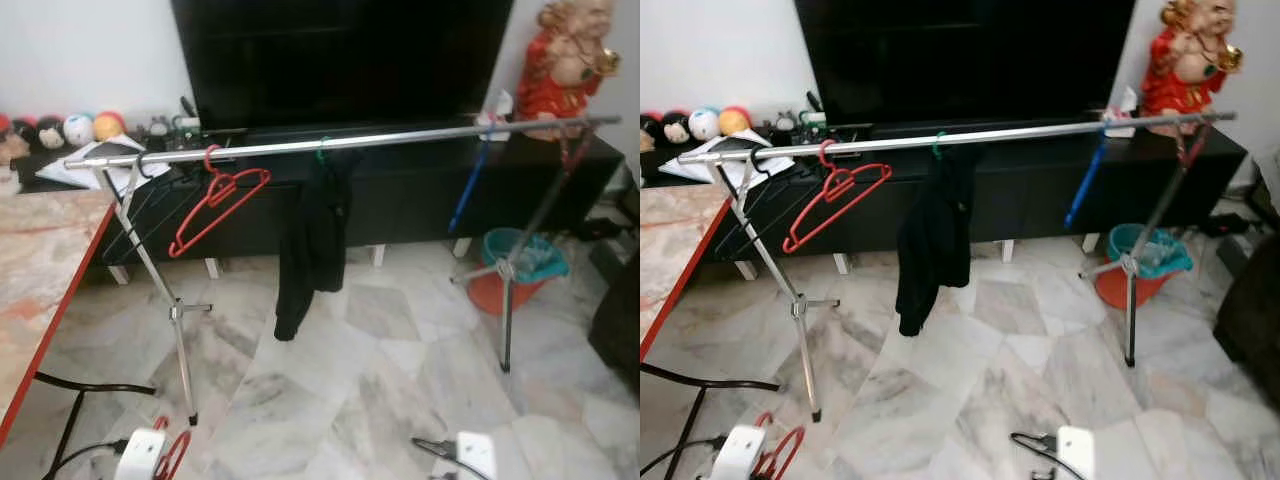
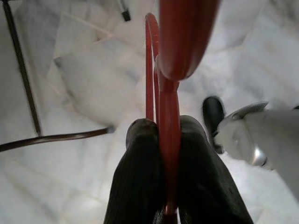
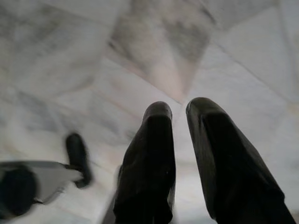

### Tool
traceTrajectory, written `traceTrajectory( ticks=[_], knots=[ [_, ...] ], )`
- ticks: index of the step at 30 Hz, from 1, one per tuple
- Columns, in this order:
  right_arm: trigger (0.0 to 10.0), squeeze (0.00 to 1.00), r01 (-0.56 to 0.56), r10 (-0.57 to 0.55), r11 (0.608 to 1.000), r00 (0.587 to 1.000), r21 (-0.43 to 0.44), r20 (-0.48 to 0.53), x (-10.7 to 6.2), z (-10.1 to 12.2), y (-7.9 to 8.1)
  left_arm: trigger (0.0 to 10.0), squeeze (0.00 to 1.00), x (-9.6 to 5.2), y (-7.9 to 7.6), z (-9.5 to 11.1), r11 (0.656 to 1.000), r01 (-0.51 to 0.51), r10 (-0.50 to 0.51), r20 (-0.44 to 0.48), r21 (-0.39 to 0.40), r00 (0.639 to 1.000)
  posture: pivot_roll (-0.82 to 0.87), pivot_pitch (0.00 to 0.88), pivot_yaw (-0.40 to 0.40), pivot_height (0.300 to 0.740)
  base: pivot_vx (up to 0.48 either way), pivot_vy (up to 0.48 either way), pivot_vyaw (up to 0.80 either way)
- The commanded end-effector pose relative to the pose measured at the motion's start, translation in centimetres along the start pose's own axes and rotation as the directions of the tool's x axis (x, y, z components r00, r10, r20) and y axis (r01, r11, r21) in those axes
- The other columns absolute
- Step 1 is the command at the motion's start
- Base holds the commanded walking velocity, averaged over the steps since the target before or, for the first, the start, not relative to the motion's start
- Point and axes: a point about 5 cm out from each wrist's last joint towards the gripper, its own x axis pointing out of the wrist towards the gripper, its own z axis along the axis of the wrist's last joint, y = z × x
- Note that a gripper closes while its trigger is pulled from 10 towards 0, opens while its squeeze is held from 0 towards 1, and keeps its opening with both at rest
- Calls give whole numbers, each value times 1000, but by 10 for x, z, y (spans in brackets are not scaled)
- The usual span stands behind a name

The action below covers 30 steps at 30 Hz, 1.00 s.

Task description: Hang hanger

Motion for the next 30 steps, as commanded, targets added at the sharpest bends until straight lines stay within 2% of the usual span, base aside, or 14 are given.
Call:
traceTrajectory(
  ticks=[1,13,30],
  knots=[
    [10000,0,34,-34,999,999,1,-8,-1,-3,-14,10000,0,1,-2,9,1000,6,-7,27,16,1000,-23,0,27,740,285,0,0],
    [10000,0,32,-32,1000,999,-1,-9,-1,-3,-13,10000,0,1,-2,10,1000,0,0,29,16,1000,-19,0,25,740,282,0,0],
    [10000,0,28,-28,1000,1000,-3,-1,0,0,-13,10000,0,2,-3,12,1000,-1,1,43,0,999,-17,0,19,740,0,0,0]
  ],
)
